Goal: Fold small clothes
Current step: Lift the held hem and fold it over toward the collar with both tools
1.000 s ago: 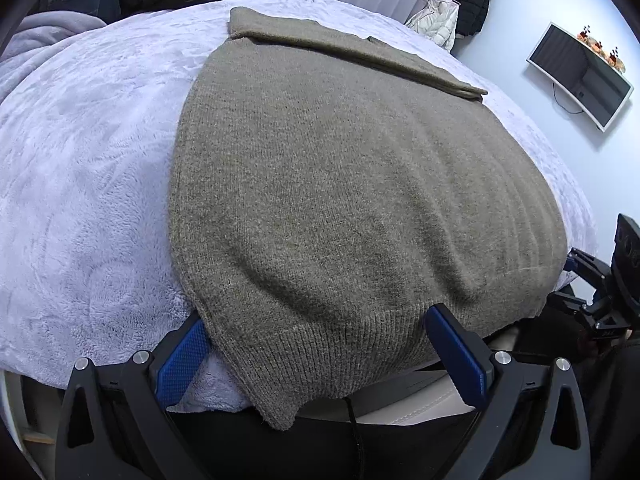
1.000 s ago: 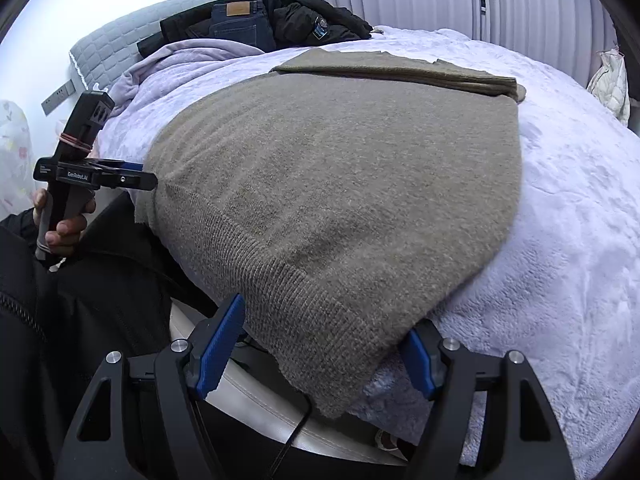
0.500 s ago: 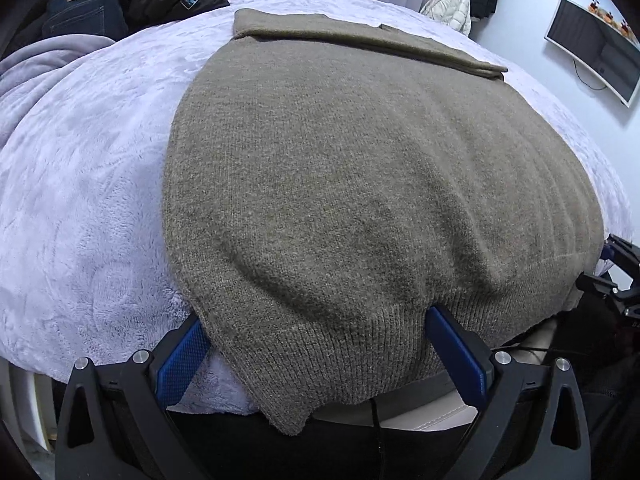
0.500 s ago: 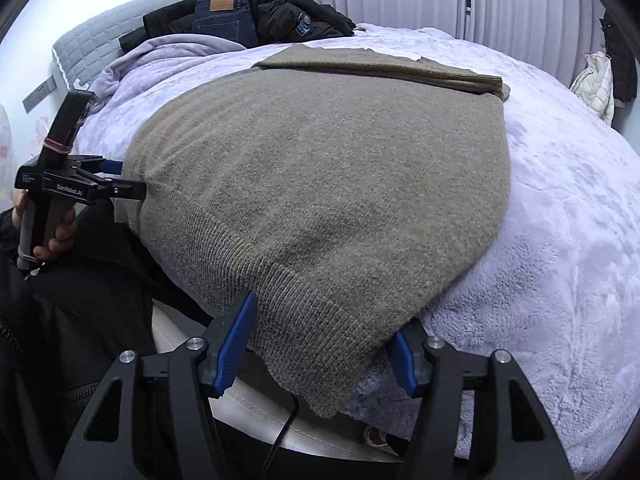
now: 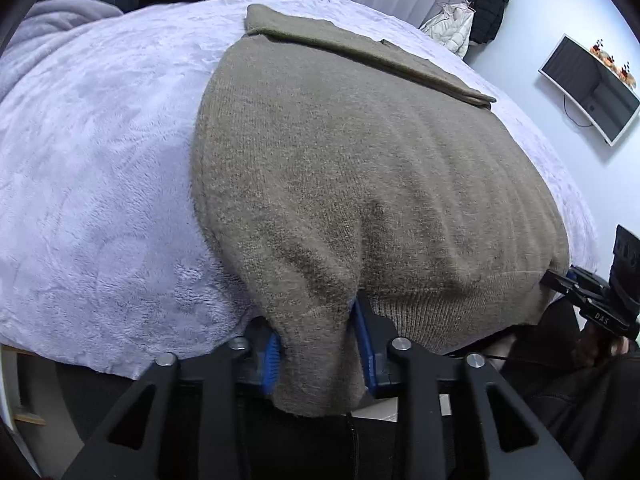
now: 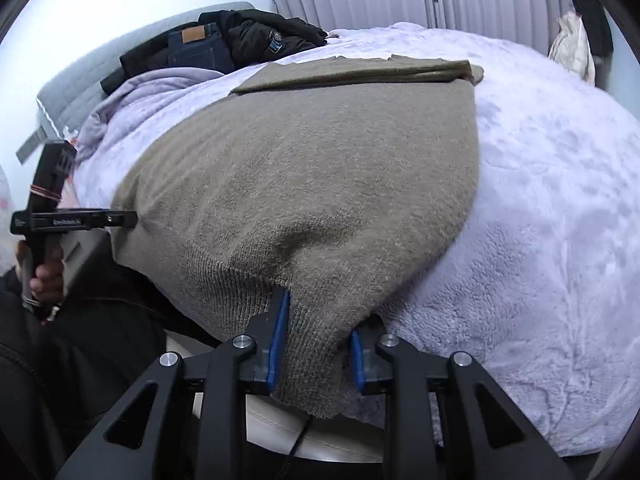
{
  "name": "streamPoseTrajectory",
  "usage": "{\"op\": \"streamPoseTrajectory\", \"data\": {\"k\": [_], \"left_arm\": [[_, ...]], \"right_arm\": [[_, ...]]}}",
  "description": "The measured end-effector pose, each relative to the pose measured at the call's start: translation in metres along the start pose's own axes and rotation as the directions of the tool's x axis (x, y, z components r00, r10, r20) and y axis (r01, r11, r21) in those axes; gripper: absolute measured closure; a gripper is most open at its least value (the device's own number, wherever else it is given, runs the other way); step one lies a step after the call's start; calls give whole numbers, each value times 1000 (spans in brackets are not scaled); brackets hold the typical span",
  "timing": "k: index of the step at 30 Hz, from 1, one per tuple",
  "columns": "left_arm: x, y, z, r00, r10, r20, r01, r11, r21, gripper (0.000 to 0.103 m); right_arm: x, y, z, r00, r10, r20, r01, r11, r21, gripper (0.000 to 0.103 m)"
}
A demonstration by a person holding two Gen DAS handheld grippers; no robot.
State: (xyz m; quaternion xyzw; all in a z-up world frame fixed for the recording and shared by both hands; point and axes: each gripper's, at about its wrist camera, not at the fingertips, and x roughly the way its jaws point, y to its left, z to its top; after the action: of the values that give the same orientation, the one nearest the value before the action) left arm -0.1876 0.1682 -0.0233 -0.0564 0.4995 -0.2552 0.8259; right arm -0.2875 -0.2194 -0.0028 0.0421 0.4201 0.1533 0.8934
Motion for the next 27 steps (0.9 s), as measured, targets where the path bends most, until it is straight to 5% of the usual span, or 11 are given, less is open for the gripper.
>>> {"op": "streamPoseTrajectory", "data": {"k": [2,6,9,11,12,17,23,27], "left_arm": [[3,6,1,993,-119,-7,119,993,-26,21],[7,3,3,992,-130,3,130,991,-38,14],[6,-9,5,999,-35,8,35,999,6,42],[-1,-4,3,999,-39,11,39,999,-4,83],[-4,1,3,997,-74,6,74,997,-26,90],[-9,-11,6,999,-46,12,46,999,2,92],[-41,-18,27,982,-143,126,148,988,-32,92],[-61,-24,47,970,-148,192,153,988,-8,92]], "right_arm": [[0,-4,-1,1000,28,4,-28,999,23,71],[-1,-12,-4,998,69,10,-69,995,69,71],[0,-8,-4,998,56,4,-56,997,50,73],[1,-3,-2,998,60,-2,-60,998,24,92],[1,-4,-1,996,83,-6,-83,996,28,92],[-11,-10,6,986,162,28,-164,985,59,92],[-45,-20,23,963,232,137,-245,965,88,92],[-60,-24,44,947,248,207,-271,958,96,92]]}}
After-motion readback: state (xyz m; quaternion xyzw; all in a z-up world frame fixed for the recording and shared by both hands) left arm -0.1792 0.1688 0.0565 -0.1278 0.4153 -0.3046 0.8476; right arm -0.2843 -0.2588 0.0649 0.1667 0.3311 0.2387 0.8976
